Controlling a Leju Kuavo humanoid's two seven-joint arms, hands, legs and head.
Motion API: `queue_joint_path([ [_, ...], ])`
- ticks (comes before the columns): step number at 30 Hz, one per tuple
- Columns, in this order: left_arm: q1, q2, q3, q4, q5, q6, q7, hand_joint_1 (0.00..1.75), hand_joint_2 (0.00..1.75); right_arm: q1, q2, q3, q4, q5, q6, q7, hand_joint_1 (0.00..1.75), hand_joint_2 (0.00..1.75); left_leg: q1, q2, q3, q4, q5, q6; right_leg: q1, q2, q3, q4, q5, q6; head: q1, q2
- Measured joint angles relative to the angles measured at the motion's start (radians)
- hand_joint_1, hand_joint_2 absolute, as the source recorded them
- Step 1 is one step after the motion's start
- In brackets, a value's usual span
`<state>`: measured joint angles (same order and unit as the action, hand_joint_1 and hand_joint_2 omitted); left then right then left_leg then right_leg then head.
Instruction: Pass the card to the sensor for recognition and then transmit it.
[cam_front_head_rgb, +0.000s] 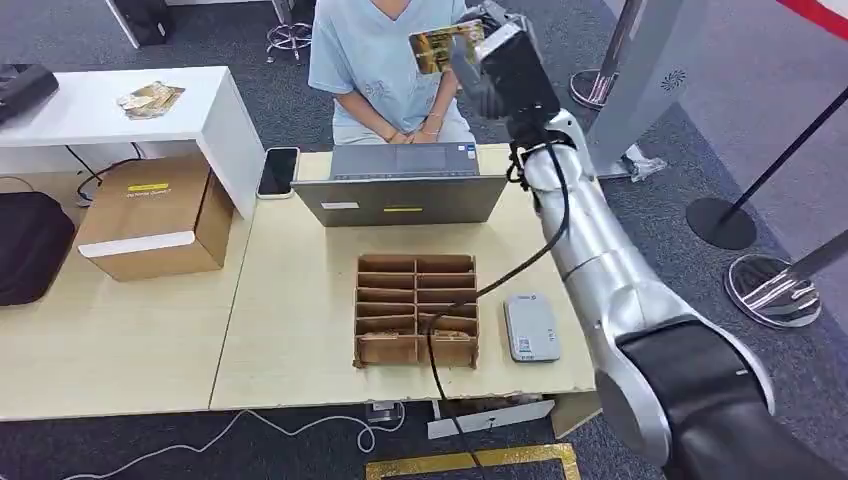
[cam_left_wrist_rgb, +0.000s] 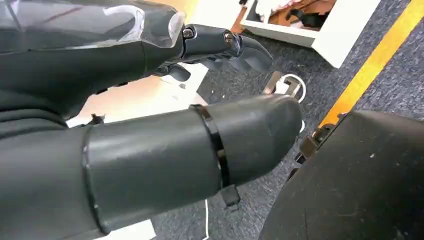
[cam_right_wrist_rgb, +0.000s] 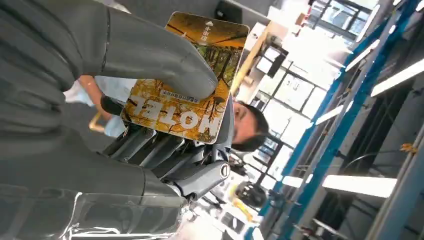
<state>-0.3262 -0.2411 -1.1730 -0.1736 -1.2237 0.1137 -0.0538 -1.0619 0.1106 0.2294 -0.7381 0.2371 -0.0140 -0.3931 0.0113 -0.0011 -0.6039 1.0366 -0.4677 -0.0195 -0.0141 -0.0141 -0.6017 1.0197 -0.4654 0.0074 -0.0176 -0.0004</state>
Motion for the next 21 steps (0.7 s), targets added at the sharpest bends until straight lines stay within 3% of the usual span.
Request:
queue_joint_path([
  [2,0.000,0.000,0.001,0.000,-0.005,0.000,0.008,0.00,0.00,0.057,-0.056,-0.022,-0.061,-0.122,0.087,0.007,1.75,1.75,0.000,0.000,0.000,0.000,0.000,0.001,0.000,0.000,0.001,0.000,0.000,0.000,0.000,0.000],
  [6,0.000,0.002,0.001,0.000,-0.028,0.000,0.012,0.00,0.00,0.208,-0.183,-0.081,-0.159,-0.308,0.185,0.038,1.75,1.75,0.000,-0.002,0.001,0.001,-0.001,0.001,0.000,-0.002,0.002,-0.002,0.000,0.001,0.000,0.000],
  [12,-0.001,0.004,0.001,0.000,-0.082,0.000,0.028,0.00,0.00,0.532,-0.333,-0.195,-0.314,-0.468,0.249,0.070,1.75,1.75,0.000,-0.007,0.000,0.000,-0.003,0.004,0.000,-0.007,0.004,-0.003,-0.002,0.003,0.000,0.000],
  [17,-0.001,0.004,0.000,0.000,-0.119,0.000,0.055,0.00,0.00,0.765,-0.383,-0.235,-0.405,-0.477,0.276,0.099,1.75,1.75,0.000,-0.005,0.000,0.000,-0.005,0.005,0.000,-0.006,0.003,-0.003,-0.003,0.003,0.000,0.000],
  [21,-0.001,0.003,-0.003,0.000,-0.146,0.000,0.082,0.00,0.00,0.909,-0.387,-0.230,-0.454,-0.442,0.283,0.130,1.75,1.75,0.000,-0.005,0.000,-0.001,-0.005,0.005,0.001,-0.005,0.003,-0.002,-0.004,0.003,0.000,0.000],
])
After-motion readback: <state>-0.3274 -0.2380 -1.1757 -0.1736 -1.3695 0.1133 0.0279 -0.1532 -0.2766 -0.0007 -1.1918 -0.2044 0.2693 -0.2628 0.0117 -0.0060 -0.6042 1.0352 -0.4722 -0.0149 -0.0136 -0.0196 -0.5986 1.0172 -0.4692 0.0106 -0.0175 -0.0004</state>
